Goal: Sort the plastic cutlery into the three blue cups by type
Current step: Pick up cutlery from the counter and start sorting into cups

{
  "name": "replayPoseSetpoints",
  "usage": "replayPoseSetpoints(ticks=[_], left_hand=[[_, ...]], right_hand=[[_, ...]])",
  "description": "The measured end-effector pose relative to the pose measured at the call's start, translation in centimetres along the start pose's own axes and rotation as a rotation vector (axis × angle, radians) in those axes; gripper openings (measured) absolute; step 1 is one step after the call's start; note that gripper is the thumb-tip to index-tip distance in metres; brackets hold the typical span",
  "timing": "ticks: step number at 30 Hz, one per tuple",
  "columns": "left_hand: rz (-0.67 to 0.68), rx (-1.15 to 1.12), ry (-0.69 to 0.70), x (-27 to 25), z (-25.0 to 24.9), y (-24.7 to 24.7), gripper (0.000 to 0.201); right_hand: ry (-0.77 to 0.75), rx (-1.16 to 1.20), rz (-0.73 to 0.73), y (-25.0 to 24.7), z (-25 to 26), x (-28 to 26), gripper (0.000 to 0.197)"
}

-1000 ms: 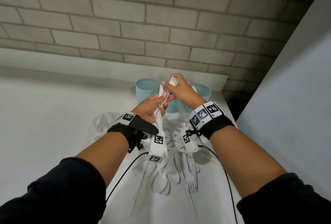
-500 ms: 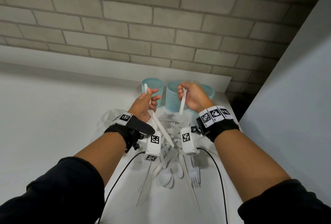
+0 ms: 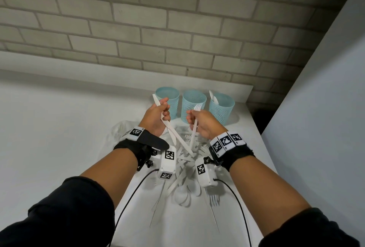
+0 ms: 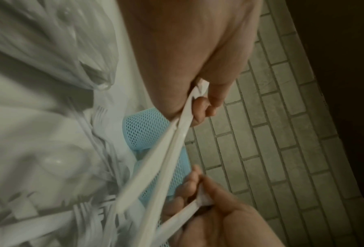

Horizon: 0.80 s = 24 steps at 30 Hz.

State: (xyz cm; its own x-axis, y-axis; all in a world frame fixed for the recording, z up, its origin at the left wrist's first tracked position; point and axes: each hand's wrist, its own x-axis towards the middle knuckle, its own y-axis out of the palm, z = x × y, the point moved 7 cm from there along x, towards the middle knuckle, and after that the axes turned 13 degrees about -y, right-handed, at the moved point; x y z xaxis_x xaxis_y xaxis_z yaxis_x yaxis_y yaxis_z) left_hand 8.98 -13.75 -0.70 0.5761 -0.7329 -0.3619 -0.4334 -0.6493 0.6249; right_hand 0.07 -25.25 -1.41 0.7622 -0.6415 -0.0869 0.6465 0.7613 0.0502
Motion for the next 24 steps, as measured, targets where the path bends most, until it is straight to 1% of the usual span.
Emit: replayPoseSetpoints(ticks=[2,4,7,10,12,15,17,19,21,22,23,24], left_hand=[[-0.005,-0.008,-0.019,0.0,-0.2,-0.1,0.038],[-0.01,0.007,-0.021,-0.1,-0.6,-0.2,0.048],[-0.029,0.081,-0.002,-0.2,-1.2,-0.3,0.054],[-0.005,0.131,0.028,-0.2,-1.9,0.1,0.053],[0.025,0.125,0.042,-0.2,-2.2,0.3,0.047],[0.08,0.058,0.047,-0.1,-2.5,0.4,0.043],[0.097,0.025,0.059,-0.2,-2.7,0.2,0.04],[0.106,0.013,0.084,-0.4,-3.0,0.0,0.038],[0.105,0.017,0.114,-0.5,-3.3,-0.2,0.037],[0.1,0.021,0.125,-0.5,-3.4,-0.3,0.037],[0.091,0.026,0.132,-0.5,-3.5,-0.5,0.037],[0.079,0.028,0.135,-0.4,-3.5,-0.7,0.036]], right_hand=[[-0.118,0.043,-0.084,-0.9,1.9,0.9,0.022],[-0.283,0.098,-0.159,-1.7,4.3,1.8,0.026],[-0.502,0.15,-0.288,-3.0,7.5,3.1,0.033],[-0.614,0.068,-0.388,-3.6,8.8,4.7,0.034],[-0.62,-0.003,-0.418,-3.6,8.5,5.8,0.029],[-0.569,-0.072,-0.425,-3.6,6.7,7.1,0.024],[-0.519,-0.131,-0.404,-3.7,5.3,7.8,0.024],[-0.461,-0.179,-0.347,-3.6,4.1,8.4,0.024],[-0.412,-0.199,-0.287,-3.3,3.5,8.7,0.027],[-0.41,-0.197,-0.262,-3.1,3.4,8.8,0.032],[-0.43,-0.199,-0.243,-2.8,3.7,8.5,0.038],[-0.484,-0.229,-0.246,-2.6,4.3,8.1,0.043]])
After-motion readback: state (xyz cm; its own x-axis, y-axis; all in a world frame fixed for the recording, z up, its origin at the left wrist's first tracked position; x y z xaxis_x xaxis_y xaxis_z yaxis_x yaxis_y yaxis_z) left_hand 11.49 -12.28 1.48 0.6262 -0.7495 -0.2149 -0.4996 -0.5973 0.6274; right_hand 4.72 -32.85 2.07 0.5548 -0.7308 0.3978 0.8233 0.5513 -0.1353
